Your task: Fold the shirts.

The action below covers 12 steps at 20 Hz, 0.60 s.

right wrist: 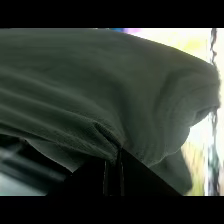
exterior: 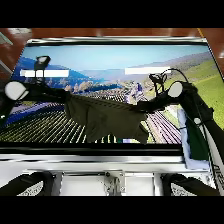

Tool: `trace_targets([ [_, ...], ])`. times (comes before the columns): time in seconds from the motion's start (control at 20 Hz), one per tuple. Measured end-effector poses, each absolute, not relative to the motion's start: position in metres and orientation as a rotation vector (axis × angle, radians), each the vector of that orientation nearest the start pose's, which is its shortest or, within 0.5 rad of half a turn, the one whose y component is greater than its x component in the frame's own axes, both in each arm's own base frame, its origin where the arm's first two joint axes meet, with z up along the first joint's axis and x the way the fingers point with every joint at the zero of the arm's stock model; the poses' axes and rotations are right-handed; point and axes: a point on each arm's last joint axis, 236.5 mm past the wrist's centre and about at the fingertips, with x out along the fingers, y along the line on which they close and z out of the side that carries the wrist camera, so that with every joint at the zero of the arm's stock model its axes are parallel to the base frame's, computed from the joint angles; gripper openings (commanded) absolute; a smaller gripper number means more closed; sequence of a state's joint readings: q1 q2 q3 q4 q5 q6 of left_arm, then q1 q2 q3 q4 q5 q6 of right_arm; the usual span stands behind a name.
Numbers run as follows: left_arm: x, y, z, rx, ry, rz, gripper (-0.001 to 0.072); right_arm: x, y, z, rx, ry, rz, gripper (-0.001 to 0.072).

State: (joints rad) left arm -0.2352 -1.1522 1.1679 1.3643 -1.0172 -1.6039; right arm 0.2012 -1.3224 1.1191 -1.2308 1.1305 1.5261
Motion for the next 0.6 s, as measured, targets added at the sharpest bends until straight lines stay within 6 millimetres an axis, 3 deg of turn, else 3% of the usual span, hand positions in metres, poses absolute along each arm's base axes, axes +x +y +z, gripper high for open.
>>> trace_targets([
  [0.1,0.405,-0.142,0.044,-0.163,1.072,-0.272,0.0048,0.376,0.155,-0.028,0.224,1.318,0.342,0.0063],
  [0.15,0.410,-0.146,0.027,-0.195,1.102,-0.262,0.0133,0.386,0.161,-0.034,0.267,1.297,0.334,0.0114],
  [0.25,0.416,-0.154,-0.005,-0.260,1.162,-0.245,0.0530,0.399,0.168,-0.041,0.331,1.265,0.323,0.0525],
  [0.3,0.416,-0.158,-0.015,-0.296,1.188,-0.240,0.0599,0.409,0.172,-0.040,0.373,1.235,0.318,0.0560],
  [0.45,0.411,-0.154,-0.028,-0.356,1.276,-0.224,0.0597,0.424,0.168,-0.025,0.413,1.194,0.330,0.0561],
  [0.6,0.396,-0.117,-0.019,-0.367,1.375,-0.197,0.0598,0.424,0.127,0.001,0.345,1.203,0.330,0.0561],
])
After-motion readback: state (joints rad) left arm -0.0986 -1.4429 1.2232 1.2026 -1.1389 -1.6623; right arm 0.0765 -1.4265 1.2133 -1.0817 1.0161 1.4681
